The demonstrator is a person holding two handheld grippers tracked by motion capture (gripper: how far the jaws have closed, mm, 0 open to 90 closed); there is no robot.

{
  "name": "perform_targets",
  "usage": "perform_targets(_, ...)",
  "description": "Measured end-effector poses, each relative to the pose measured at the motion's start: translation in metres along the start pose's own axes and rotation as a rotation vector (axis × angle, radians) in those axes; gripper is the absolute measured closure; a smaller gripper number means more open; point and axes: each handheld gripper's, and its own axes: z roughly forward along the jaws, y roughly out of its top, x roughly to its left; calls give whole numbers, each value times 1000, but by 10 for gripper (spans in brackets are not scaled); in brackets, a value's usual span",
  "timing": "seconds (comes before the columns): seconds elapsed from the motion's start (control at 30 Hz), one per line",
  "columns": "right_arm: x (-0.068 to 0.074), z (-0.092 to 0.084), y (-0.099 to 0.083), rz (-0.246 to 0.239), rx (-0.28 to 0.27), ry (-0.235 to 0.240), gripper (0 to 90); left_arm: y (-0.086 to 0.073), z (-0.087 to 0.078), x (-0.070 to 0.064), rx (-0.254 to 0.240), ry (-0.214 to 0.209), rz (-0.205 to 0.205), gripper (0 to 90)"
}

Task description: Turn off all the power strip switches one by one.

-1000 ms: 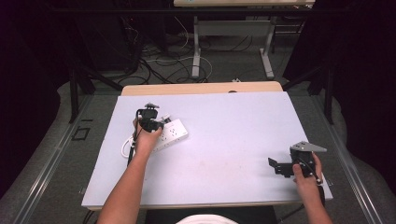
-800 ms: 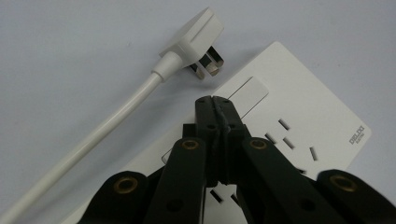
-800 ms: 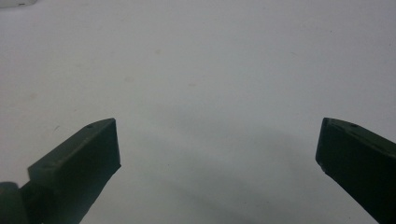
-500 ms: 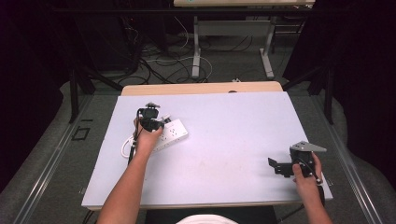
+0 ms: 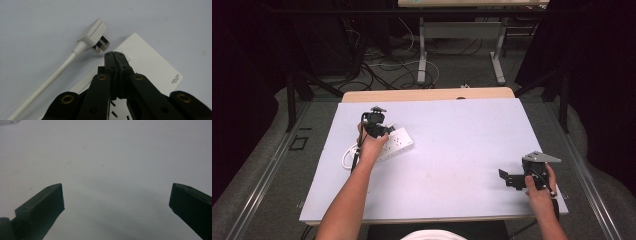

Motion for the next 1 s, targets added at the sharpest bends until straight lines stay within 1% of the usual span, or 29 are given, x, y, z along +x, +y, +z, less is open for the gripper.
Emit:
perform_targets(0.07, -1, -1, 0, -6, 7, 8, 0, 2, -1, -2, 9, 1, 14, 900)
perform_targets(0.1, -1, -1, 0, -6, 6, 7, 0, 3, 0, -3, 2, 3, 16, 900)
perform_targets(0.13, 0, 0, 0, -1, -1, -3, 0, 4, 0, -4, 2, 0, 13, 900)
perform_targets(0.2, -1, -1, 0, 3, 10, 8, 0, 6, 0, -6, -1, 2, 14, 900)
perform_targets(0.23, 0, 0, 0, 5, 3, -1, 0, 7, 0, -6, 2, 4, 25, 900)
perform_targets(0.27, 0, 0, 0, 3, 2, -2, 0, 8, 0, -8, -4, -2, 13, 900)
perform_targets(0.3, -1, -1, 0, 1, 8, 6, 0, 9, 0, -8, 2, -2, 23, 900)
perform_targets(0.33, 0, 0, 0, 0, -1, -2, 0, 10, 0, -8, 5, 0, 29, 900)
perform_targets(0.37, -1, -1, 0, 1, 11, 7, 0, 11, 0, -10, 2, 1, 23, 900)
perform_targets(0.4, -1, -1, 0, -4, 8, 6, 0, 11, 1, -11, 2, 1, 23, 900)
perform_targets(0.5, -1, -1, 0, 5, 10, 8, 0, 13, 2, -12, 9, 3, 27, 900)
perform_targets(0.53, -1, -1, 0, 5, 10, 8, 0, 14, 3, -11, 11, 8, 40, 900)
perform_targets(0.6, -1, 0, 0, 3, 9, 9, 0, 14, 5, -13, 11, 4, 24, 900)
perform_targets(0.67, -1, 0, 0, 1, 9, 8, 0, 15, 6, -13, 20, 3, 34, 900)
perform_targets(0.7, -1, -1, 0, 0, 8, 8, 0, 16, 7, -14, 19, -2, 24, 900)
perform_targets(0.8, -1, -1, 0, 2, 6, 6, 0, 16, 9, -14, 22, 2, 35, 900)
perform_targets(0.83, -2, -1, 0, -1, 6, 5, 0, 17, 10, -15, 26, -5, 28, 900)
perform_targets(0.87, -2, -1, 0, 0, 6, 5, 0, 17, 11, -15, 24, 1, 34, 900)
perform_targets(0.93, -2, -1, 0, 1, 6, 5, 0, 17, 13, -16, 24, -1, 23, 900)
perform_targets(1.0, -2, -1, 0, -1, 4, 4, 0, 17, 14, -15, 29, 4, 28, 900)
